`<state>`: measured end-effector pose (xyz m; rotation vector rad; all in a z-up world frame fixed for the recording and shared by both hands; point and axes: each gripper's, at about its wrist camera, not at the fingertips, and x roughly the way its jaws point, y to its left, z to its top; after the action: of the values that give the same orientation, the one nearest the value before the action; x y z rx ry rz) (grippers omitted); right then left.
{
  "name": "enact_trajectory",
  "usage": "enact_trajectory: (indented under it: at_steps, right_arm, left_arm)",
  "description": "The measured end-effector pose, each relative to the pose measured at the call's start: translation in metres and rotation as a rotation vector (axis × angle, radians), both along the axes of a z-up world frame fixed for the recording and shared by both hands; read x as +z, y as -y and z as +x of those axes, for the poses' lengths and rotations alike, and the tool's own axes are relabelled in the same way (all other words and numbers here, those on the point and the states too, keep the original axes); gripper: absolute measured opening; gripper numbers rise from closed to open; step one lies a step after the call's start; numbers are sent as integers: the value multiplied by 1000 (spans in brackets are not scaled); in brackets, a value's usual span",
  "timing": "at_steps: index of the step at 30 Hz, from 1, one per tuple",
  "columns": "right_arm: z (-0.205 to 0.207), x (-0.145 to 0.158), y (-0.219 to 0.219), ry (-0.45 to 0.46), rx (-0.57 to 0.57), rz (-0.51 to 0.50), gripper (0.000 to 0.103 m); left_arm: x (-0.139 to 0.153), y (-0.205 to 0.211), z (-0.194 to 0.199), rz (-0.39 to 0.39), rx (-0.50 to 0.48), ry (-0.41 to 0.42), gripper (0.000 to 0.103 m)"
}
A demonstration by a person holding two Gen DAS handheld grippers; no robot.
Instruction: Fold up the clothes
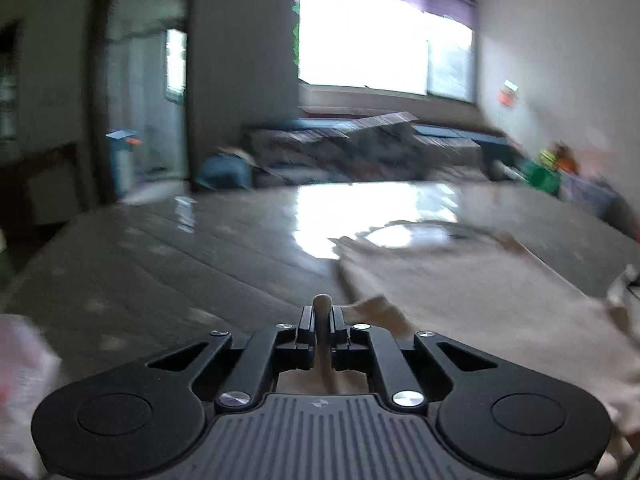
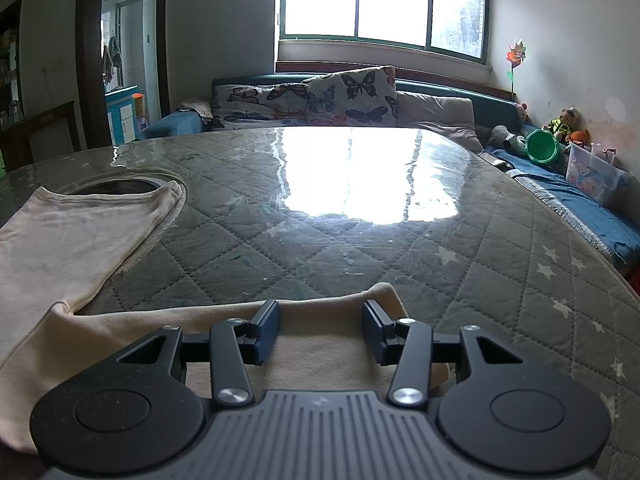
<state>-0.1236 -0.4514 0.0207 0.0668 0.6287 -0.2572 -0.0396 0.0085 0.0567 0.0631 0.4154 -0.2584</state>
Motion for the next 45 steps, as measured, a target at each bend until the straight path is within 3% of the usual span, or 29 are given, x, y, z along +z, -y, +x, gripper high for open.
enact_trajectory:
  at_steps: [5, 7, 12, 14, 15, 18, 22, 28, 31, 35, 39, 41, 45]
  right_arm:
    - [0, -1, -2, -4, 10, -1, 54]
    - [1, -1, -2, -6, 15, -2, 65]
    - [2, -1, -4, -12, 26, -1, 76]
    - [2, -2, -4, -15, 34, 5, 78]
    - [2, -2, -4, -16, 34, 3, 79]
    - [2, -2, -5, -21, 44, 6, 89]
    - [4, -2, -6, -40, 43, 0, 103]
    - [4, -3, -4, -41, 41, 8, 103]
    - [4, -2, -3, -42, 42, 12, 103]
    - [4, -2, -3, -44, 41, 11, 103]
    - [4, -3, -3, -45, 41, 8, 103]
    - [5, -3, -3, -46, 42, 9, 103]
    - [5, -3, -3, -47, 42, 7, 103]
  left_arm:
    - [8, -37, 3, 122, 345, 115, 6]
    - [0, -49, 10, 135, 401, 78, 7]
    - [-25, -62, 15, 169, 459, -29, 10]
    - [-22, -68, 14, 152, 458, -33, 13]
    - [-20, -68, 13, 168, 460, -32, 20]
    - [-16, -65, 12, 225, 466, -25, 29]
    - [-14, -48, 15, 222, 417, -25, 29]
    - [-22, -25, 24, 178, 190, -144, 29]
    - [-37, -22, 40, 198, 183, -197, 31]
    - [-39, -32, 49, 165, 227, -199, 48]
    - [-33, -36, 44, 174, 280, -201, 46]
    - [-23, -30, 31, 178, 244, -167, 46]
    - [-6, 4, -7, 175, 65, -102, 46]
